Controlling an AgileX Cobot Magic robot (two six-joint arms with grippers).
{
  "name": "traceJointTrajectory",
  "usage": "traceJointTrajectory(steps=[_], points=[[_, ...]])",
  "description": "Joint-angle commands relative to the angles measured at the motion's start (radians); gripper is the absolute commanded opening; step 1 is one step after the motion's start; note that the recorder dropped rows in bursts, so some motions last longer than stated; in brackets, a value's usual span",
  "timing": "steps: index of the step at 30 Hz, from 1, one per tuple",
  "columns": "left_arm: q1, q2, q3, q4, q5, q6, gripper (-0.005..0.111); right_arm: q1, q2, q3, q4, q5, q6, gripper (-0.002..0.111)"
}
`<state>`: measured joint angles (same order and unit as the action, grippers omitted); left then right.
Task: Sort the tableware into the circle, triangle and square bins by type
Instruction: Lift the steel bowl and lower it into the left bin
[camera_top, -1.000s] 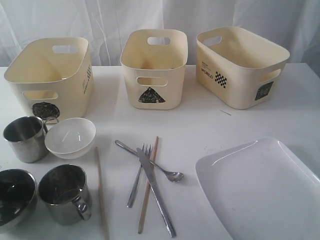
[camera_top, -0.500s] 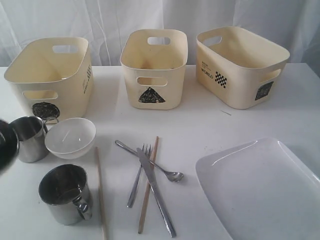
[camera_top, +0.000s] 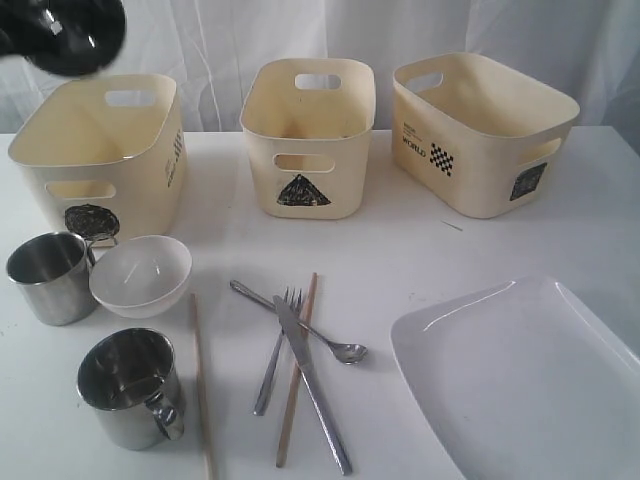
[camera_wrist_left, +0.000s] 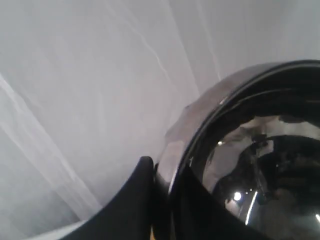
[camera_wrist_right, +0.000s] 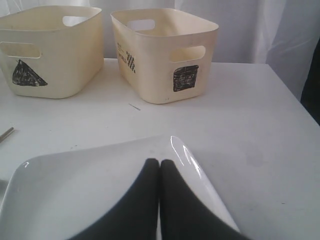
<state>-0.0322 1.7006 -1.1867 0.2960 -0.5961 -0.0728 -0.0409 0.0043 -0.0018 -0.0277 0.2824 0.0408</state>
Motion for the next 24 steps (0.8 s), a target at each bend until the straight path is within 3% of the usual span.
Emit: traceJointTrajectory(steps=[1,11,15,20,24], points=[[-0.001,0.126,-0.011,0.101,-0.046,-0.007,0.000,-0.005,-0.004,0.002,-0.006,0.001,-0.002,0.000],[0.001,0.195,-0.084,0.052,0.075,0.006,0.001,-0.005,-0.004,0.002,-0.006,0.001,-0.002,0.000],[0.001,0.195,-0.084,0.052,0.065,0.006,0.018,-0.005,-0.004,0.002,-0.006,0.001,-0.002,0.000],[0.001,0.195,-0.084,0.052,0.060,-0.029,0.050,-0.005,-0.004,0.002,-0.006,0.001,-0.002,0.000],[0.001,0.168,-0.084,0.052,0.043,-0.093,0.058,-0.005,-0.004,0.002,-0.006,0.001,-0.002,0.000]])
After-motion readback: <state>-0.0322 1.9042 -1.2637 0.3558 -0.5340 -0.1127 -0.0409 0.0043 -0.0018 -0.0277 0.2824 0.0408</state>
